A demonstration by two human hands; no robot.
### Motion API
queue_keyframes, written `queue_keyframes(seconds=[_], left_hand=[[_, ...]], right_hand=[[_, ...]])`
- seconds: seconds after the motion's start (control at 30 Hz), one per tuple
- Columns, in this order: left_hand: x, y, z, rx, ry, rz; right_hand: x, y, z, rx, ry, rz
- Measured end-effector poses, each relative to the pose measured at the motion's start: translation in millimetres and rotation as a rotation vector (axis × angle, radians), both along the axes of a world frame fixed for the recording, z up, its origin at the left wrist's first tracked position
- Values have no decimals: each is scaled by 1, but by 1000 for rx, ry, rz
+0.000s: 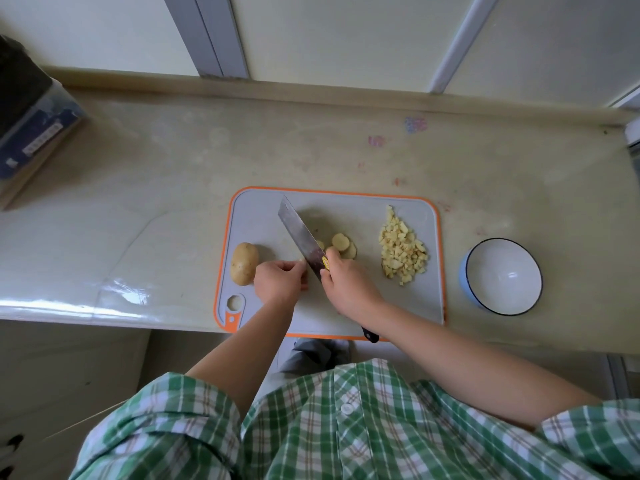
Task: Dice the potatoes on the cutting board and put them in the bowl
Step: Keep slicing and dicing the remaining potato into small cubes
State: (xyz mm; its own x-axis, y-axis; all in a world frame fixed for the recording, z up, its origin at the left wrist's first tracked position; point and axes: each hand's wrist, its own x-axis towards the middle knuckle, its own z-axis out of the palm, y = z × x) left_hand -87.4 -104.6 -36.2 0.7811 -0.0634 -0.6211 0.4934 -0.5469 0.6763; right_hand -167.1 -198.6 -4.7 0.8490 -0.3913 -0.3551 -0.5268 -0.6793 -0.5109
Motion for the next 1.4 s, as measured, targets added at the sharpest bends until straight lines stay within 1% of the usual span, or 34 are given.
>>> queue_keyframes(seconds=[0.43,0.63,0.8,0.9,0.97,1.1,1.17,1.23,1.33,1.4], left_hand=[[2,2,-1,-34,24,17],[5,3,-2,-24,21,1],[7,5,-4,-25,19,-4],[8,6,-3,-33,17,-14],[8,6,-2,-9,-23,-77],[12,6,-3,133,-208,-261],[14,6,-2,177,-328,-345],[14,5,1,210,-474,-455],[12,-5,5,226,-672,-701],[12,-17,3,225,-702,-921]], right_hand=[[-3,-3,5,-7,5,62],[2,3,5,-73,39,105],[8,14,-8,-102,98,72],[8,16,-15,-103,85,48],[10,11,-16,-92,47,23],[16,-8,-1,86,-115,-148],[13,-23,8,142,-118,-209],[7,-39,13,241,-89,-289],[-6,-58,16,317,-87,-416],[-18,-65,16,335,-113,-498]])
